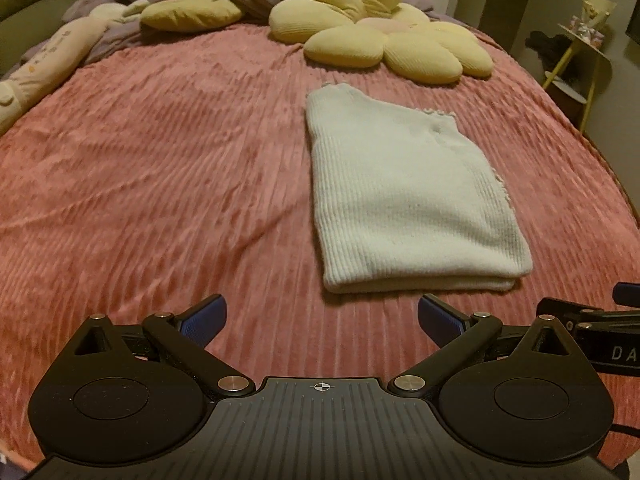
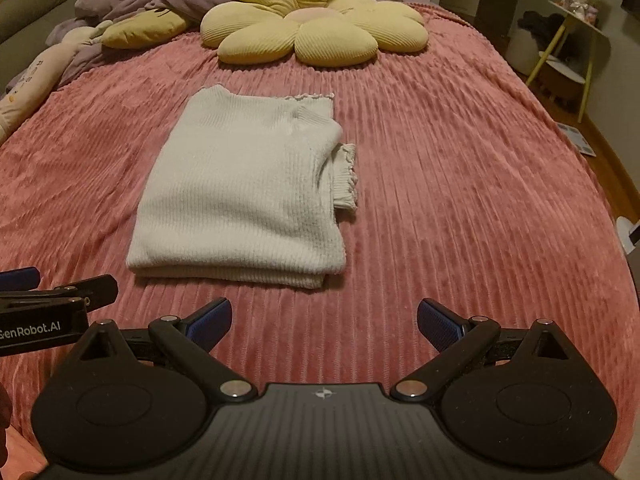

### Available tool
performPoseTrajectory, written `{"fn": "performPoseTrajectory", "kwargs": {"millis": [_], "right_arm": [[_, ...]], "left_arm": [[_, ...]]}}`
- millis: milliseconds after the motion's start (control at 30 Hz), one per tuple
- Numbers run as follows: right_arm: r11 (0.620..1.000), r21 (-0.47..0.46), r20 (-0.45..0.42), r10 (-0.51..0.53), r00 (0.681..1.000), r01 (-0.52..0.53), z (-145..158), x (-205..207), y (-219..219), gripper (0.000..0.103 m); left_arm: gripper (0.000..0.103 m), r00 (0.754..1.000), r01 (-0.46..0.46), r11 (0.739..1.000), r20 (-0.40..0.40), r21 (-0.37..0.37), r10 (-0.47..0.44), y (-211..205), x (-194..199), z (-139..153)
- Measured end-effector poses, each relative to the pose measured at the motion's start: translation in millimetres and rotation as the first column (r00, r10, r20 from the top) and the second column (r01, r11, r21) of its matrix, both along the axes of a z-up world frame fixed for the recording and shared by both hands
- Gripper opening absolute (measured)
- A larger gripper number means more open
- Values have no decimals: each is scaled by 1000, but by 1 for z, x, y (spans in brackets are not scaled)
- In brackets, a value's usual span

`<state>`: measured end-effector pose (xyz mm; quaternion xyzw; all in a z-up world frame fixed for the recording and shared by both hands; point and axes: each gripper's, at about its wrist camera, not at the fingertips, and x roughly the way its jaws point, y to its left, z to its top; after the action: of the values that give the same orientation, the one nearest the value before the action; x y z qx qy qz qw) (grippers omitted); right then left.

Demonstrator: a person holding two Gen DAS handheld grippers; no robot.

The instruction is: Fold small clothes

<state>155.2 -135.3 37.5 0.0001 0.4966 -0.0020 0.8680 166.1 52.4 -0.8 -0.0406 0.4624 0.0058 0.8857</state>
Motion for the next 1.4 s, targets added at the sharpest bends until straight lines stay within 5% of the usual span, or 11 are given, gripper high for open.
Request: {"fn": "performPoseTrajectory", "kwargs": {"millis": [1400], "right_arm": [[1000,20,-25,8,1000,-7,4,1,-1,99]], "left_arm": [[103,999,25,999,-22,30,-25,-13,0,3]]}}
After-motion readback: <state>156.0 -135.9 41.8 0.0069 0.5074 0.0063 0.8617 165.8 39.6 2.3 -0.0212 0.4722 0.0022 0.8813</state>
